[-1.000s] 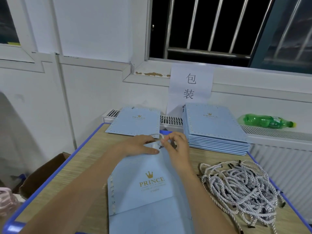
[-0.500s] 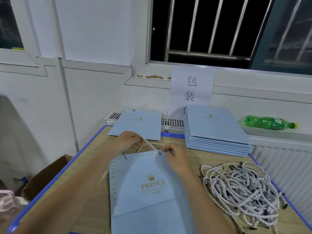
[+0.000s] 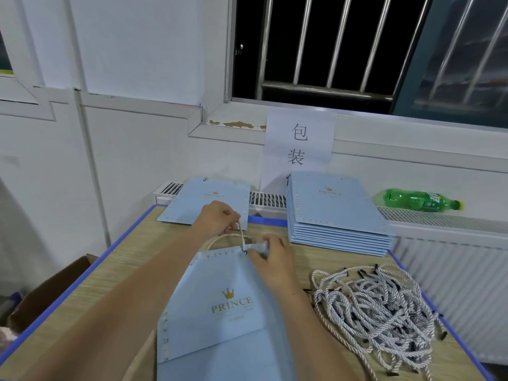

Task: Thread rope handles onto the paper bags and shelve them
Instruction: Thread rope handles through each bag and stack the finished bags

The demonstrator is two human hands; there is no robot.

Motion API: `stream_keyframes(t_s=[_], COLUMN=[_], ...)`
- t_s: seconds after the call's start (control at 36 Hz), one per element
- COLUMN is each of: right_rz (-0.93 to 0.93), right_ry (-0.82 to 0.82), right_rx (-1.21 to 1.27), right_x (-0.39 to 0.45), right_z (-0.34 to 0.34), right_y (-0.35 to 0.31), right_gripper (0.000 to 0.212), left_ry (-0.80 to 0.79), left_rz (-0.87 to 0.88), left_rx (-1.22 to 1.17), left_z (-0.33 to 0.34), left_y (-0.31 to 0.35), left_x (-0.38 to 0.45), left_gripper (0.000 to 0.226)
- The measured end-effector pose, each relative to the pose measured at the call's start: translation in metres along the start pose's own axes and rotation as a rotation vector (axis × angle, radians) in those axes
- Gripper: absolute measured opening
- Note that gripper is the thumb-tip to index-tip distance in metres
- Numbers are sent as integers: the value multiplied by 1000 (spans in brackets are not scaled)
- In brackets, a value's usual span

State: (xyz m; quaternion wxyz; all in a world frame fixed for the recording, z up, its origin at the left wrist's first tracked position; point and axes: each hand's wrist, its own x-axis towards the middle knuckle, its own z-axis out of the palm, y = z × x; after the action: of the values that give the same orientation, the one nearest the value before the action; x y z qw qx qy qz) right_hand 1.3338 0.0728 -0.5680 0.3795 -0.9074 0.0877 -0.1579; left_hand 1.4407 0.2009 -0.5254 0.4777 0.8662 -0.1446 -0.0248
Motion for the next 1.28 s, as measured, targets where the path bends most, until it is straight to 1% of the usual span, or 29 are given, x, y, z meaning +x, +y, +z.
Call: stream_keyframes(t_s=[0.06, 0.08, 0.14, 0.19, 0.25, 0.31, 0.39, 0.44, 0.5, 0.58, 0.64, 0.67, 0.72, 0.75, 0.78, 0.81, 0.83, 0.89, 0.92, 0.94, 0.97, 1.03, 1.06, 1.08, 1.11, 1.14, 1.19, 1.22, 1.28], right_rz=[42, 56, 88, 116, 142, 181, 235, 220, 187, 209, 245, 247, 238, 234, 229, 223, 217, 227, 240, 259, 267, 228, 172, 76, -40, -164, -366, -397, -337], right_ry=[-16, -21, -33, -61, -88, -105, -165, -182, -191, -170, -133, -110, -64, -46, -27, -14, -15, -34, -48, -71, -111, -165, -141, -93, -55, -43, -138, -209, -329], right_rx=[-85, -153, -294, -356, -353, -331, -291, -149, 94, 335, 463, 521, 582, 594, 594, 580, 558, 471, 407, 324, 220, -97, -270, -377, -425, -439, -460, -466, -512], right_x=[-4, -6, -8, -9, -9, -7, -4, 0, -1, -4, -5, -4, -1, 0, 1, 3, 4, 8, 9, 10, 9, 4, 1, 0, -1, -1, 0, -1, -4], right_z=[-3, -4, -8, -11, -16, -18, -21, -24, -28, -33, -34, -37, -43, -47, -51, -54, -55, -52, -48, -45, -41, -33, -29, -25, -20, -15, -1, 6, 16], right_y=[-5, -7, -10, -10, -10, -10, -10, -11, -17, -28, -35, -37, -39, -39, -39, -37, -36, -31, -28, -26, -24, -20, -19, -19, -21, -23, -27, -27, -23], right_gripper=[65, 71, 75, 74, 72, 68, 55, 33, 30, 18, 15, 14, 22, 26, 31, 34, 32, 12, 4, 12, 20, 36, 43, 49, 52, 55, 53, 52, 53], left_ry=[10, 15, 43, 93, 126, 117, 139, 135, 58, -114, -222, -256, -240, -199, -136, -55, 40, 186, 182, 154, 107, 3, -58, -101, -139, -164, -178, -173, -178], left_rz=[19, 28, 38, 33, -1, -62, -132, -207, -281, -244, -193, -167, -150, -155, -114, -81, -44, 83, 168, 245, 266, 253, 257, 268, 278, 279, 269, 274, 276], left_rx=[129, 168, 240, 344, 491, 621, 674, 667, 639, 526, 392, 330, 174, 80, -8, -59, -38, 209, 366, 507, 603, 676, 702, 745, 802, 852, 908, 919, 944], left_z=[-1, -2, -7, -17, -30, -45, -66, -79, -88, -95, -98, -99, -101, -99, -94, -89, -83, -75, -70, -63, -56, -40, -31, -21, -12, -5, 7, 11, 14], left_y=[-2, -4, -7, -12, -19, -26, -38, -45, -51, -53, -52, -50, -48, -45, -42, -39, -32, -24, -23, -21, -21, -20, -20, -23, -26, -29, -35, -35, -35], left_x=[3, 3, 0, -6, -20, -44, -84, -109, -127, -145, -152, -154, -153, -151, -149, -147, -145, -138, -131, -125, -118, -105, -98, -90, -84, -78, -70, -69, -70], left_gripper=[30, 34, 41, 49, 51, 54, 58, 59, 63, 61, 59, 63, 71, 61, 39, 20, 24, 75, 94, 102, 102, 93, 91, 93, 94, 88, 60, 54, 53])
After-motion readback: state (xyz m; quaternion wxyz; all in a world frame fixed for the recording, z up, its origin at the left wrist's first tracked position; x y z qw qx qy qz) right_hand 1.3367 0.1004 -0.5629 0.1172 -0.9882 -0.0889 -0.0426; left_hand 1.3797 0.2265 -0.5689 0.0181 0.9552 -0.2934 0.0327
